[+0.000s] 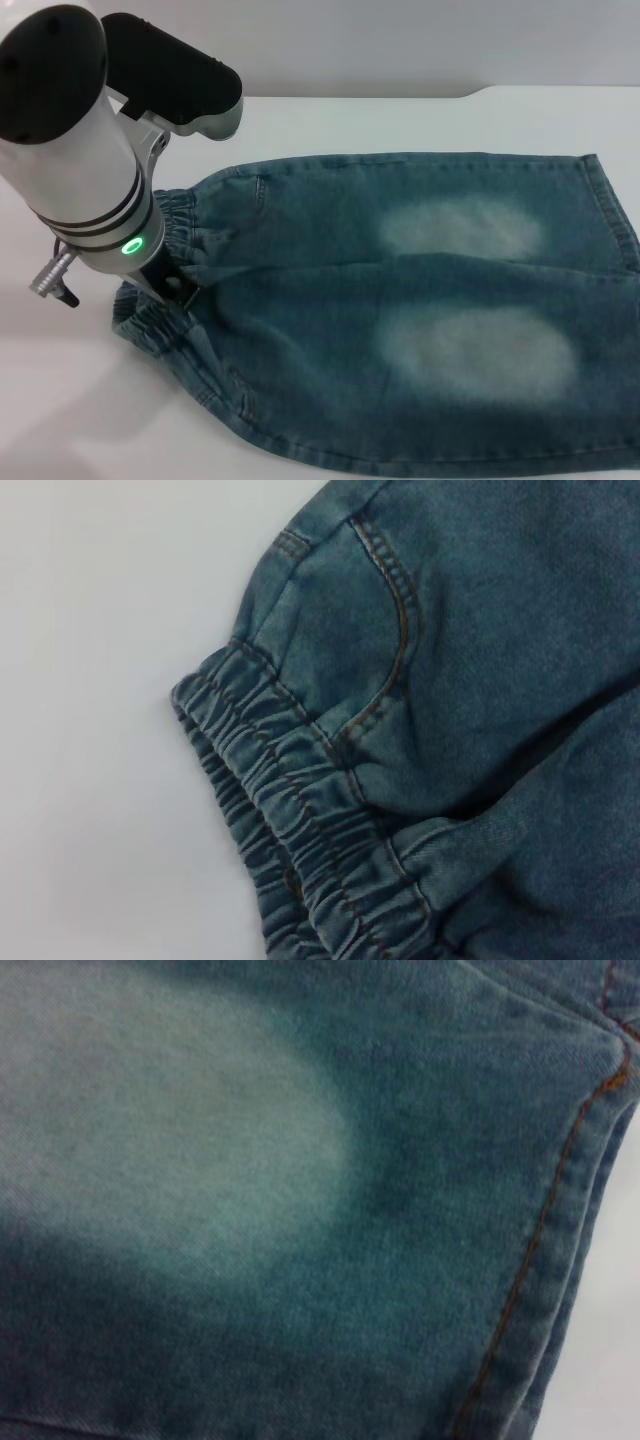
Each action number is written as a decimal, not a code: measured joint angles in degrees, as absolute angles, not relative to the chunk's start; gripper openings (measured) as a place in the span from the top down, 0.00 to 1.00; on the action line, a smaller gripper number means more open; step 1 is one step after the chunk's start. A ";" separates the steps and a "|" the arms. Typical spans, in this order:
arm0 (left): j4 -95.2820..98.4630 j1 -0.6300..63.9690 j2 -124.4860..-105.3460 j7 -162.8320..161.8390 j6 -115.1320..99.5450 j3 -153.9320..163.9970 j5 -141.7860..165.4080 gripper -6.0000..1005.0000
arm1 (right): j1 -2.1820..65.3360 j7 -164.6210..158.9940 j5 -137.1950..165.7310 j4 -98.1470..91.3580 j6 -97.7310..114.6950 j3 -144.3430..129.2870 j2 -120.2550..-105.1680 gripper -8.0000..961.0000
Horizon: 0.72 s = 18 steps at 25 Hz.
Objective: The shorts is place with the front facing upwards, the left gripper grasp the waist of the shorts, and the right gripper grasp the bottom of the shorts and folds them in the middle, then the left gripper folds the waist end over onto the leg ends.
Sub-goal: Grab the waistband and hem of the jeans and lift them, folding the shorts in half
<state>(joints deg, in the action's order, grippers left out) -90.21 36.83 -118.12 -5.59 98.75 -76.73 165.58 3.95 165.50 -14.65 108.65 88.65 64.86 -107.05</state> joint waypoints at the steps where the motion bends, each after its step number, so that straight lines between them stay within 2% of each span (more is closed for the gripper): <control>1: -90.13 36.83 -118.12 -5.46 98.73 -76.75 165.58 0.98 | 3.95 165.50 -14.66 108.84 88.62 64.81 -107.00 0.99; 10: -89.96 36.85 -118.05 -5.10 98.51 -77.09 165.58 0.98 | 4.26 165.50 -14.69 110.92 88.81 64.88 -106.71 0.99; 18: -90.26 36.89 -117.95 -5.09 97.51 -77.33 165.58 0.98 | 4.78 165.51 -14.26 115.55 89.07 67.61 -105.74 0.99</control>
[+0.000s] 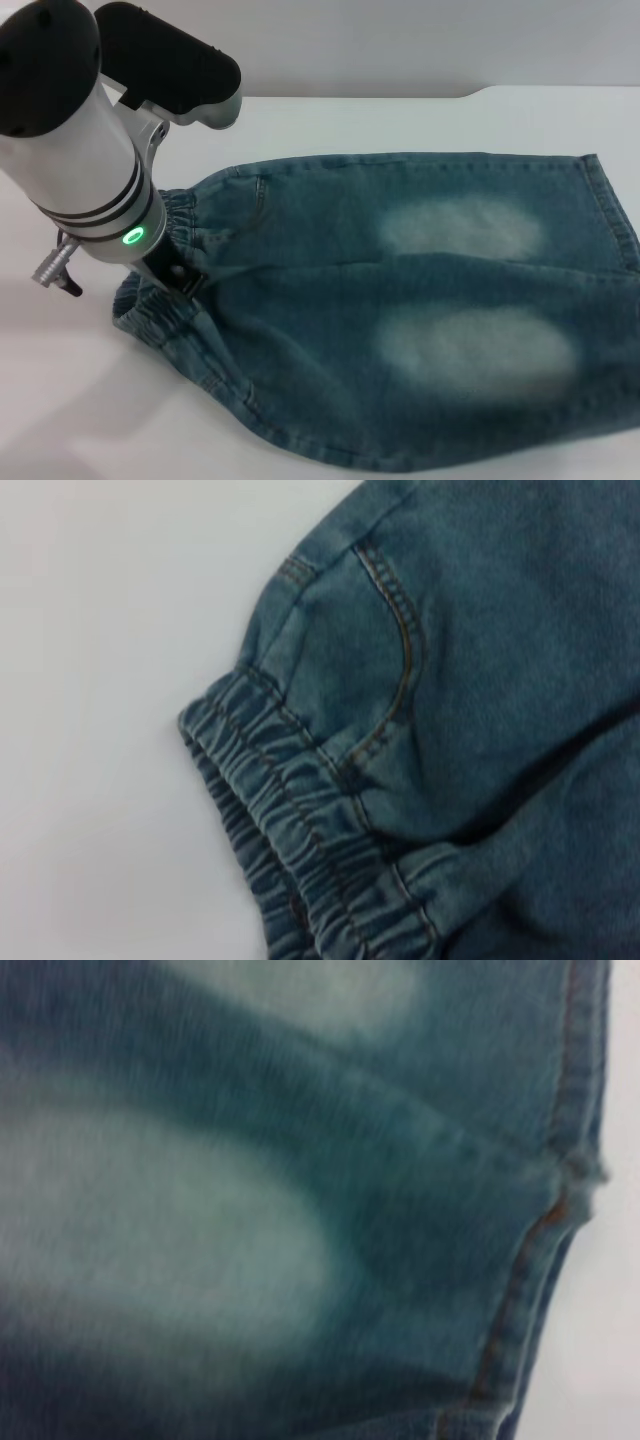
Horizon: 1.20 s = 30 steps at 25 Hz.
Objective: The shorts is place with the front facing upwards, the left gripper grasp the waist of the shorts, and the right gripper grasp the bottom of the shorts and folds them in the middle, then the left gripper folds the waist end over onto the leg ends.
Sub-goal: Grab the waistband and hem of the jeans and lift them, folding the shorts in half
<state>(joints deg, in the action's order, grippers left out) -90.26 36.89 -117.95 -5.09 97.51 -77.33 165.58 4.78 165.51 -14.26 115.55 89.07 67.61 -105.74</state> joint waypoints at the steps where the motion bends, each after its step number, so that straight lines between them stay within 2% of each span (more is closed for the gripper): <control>1: -90.26 36.88 -117.91 -5.09 97.00 -77.47 165.58 0.98 | 4.98 165.51 -14.22 116.04 89.08 68.19 -105.58 0.99; 11: -91.99 36.01 -117.56 -3.53 91.80 -80.56 165.59 0.98 | 8.69 165.51 -12.81 116.63 86.51 71.28 -104.41 0.99; 15: -92.02 35.78 -117.52 -2.27 88.92 -82.43 165.65 0.98 | 9.78 165.52 -9.02 116.64 85.06 72.40 -104.44 0.99; 19: -91.95 35.37 -117.51 -0.75 85.96 -84.76 165.69 0.98 | 10.13 165.50 -3.84 116.66 82.85 73.39 -105.23 0.99; 21: -91.95 34.90 -117.50 0.20 83.34 -86.01 165.69 0.98 | 10.29 165.46 -0.59 116.64 81.83 73.56 -105.89 0.99; 23: -91.83 34.44 -117.53 1.08 80.63 -86.91 165.69 0.98 | 10.04 165.45 3.67 116.49 80.02 73.49 -107.16 0.99; 30: -91.10 31.59 -117.86 2.97 69.18 -86.89 165.60 0.98 | 5.52 165.41 15.24 115.61 69.34 72.92 -113.29 0.99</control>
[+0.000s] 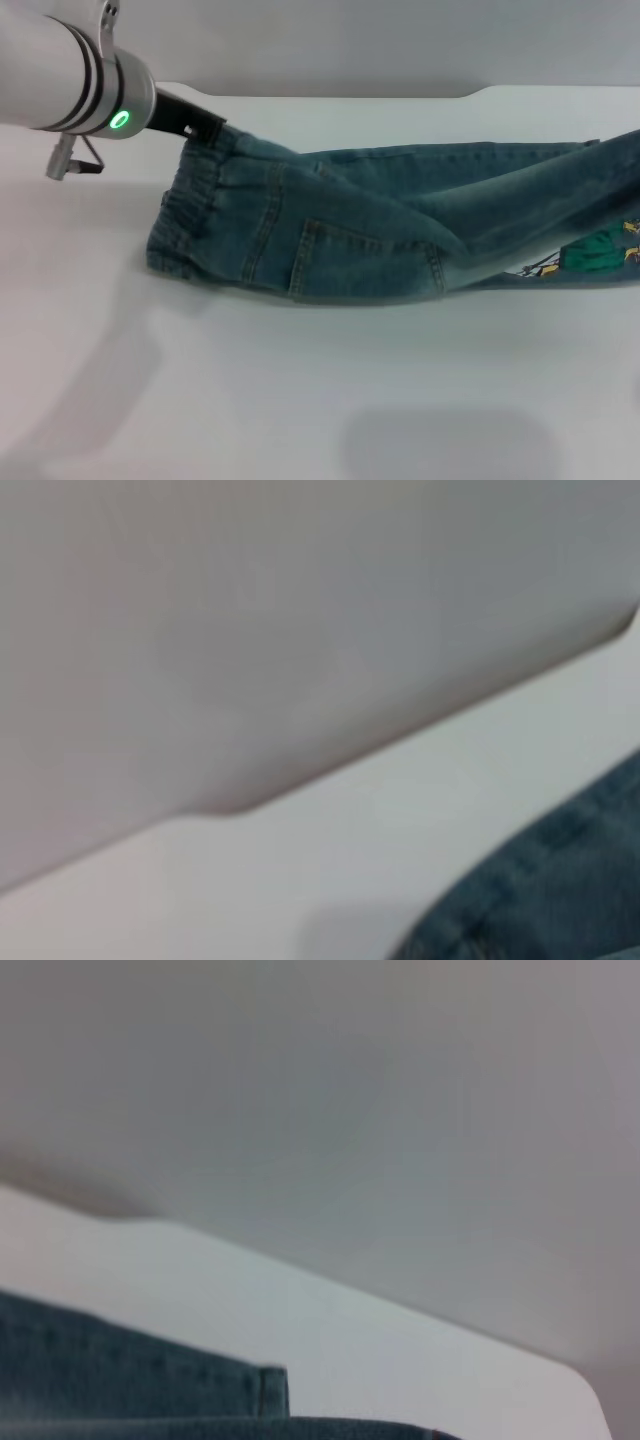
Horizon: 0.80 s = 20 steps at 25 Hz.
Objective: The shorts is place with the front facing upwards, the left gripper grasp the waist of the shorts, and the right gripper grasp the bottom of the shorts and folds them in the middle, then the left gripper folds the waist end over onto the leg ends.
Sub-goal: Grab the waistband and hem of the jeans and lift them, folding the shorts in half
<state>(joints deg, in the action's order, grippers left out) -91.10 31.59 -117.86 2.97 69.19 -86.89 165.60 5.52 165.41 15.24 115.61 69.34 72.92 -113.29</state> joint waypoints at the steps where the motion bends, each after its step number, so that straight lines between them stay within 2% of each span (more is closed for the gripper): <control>1: -91.07 31.11 -117.92 3.11 67.48 -86.52 165.58 0.98 | 4.36 165.39 16.14 115.35 66.80 72.89 -114.19 0.99; 5: -90.42 29.25 -118.00 3.17 61.94 -84.73 165.51 0.98 | -0.41 165.23 21.11 113.04 56.97 72.33 -118.15 0.99; 6: -90.19 28.97 -118.01 3.17 61.03 -84.53 165.48 0.98 | -1.29 164.81 22.12 112.09 54.86 71.95 -118.69 0.99; 20: -89.97 25.29 -118.13 2.57 56.91 -83.93 165.39 0.98 | -4.37 157.10 31.59 107.78 51.06 72.05 -118.83 0.99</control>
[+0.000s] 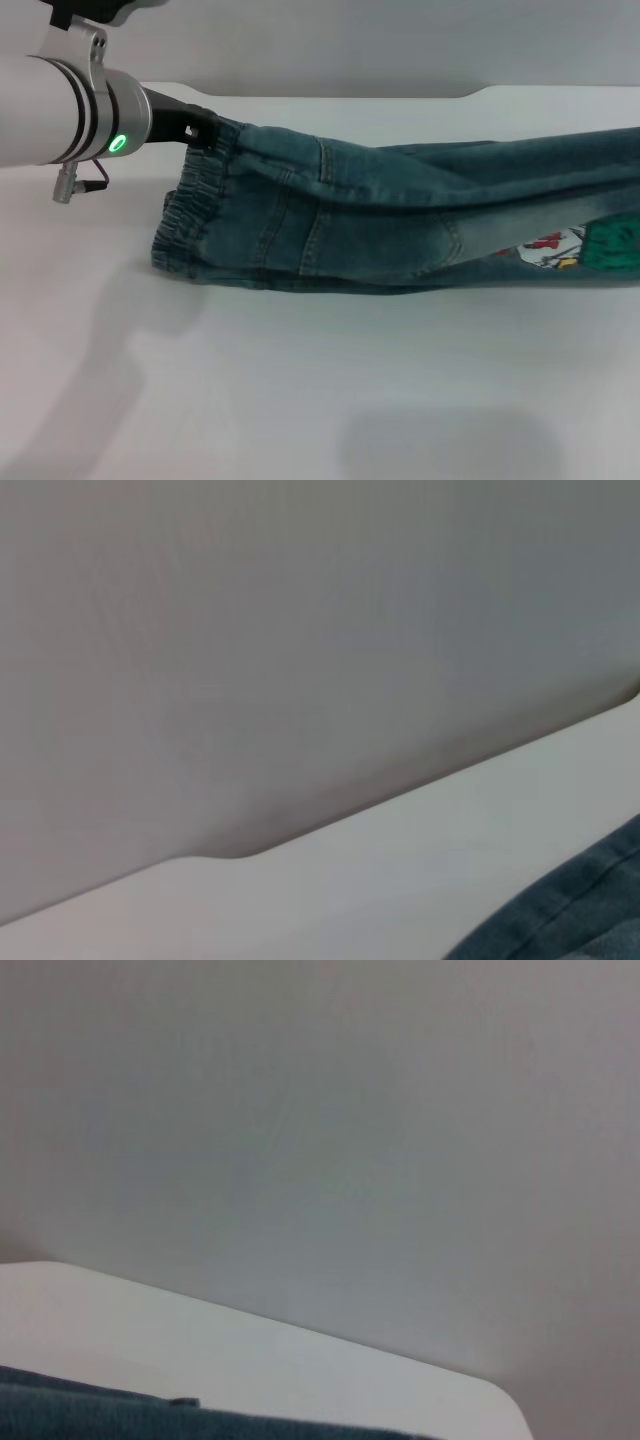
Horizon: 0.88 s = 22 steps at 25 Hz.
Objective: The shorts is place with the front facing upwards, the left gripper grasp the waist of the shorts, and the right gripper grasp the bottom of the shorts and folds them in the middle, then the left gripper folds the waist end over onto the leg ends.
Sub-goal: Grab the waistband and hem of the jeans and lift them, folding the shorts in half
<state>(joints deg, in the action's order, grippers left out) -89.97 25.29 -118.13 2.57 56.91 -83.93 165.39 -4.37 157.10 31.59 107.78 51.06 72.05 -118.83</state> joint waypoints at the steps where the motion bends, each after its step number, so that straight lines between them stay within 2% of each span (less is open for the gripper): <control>1: -90.08 25.01 -118.13 2.56 56.45 -83.80 165.39 0.98 | -4.54 156.89 31.86 107.68 50.90 72.23 -118.81 0.99; 22: -88.78 23.99 -118.12 2.52 51.53 -84.08 165.33 0.98 | -3.57 146.02 41.55 102.61 47.83 74.01 -118.75 0.99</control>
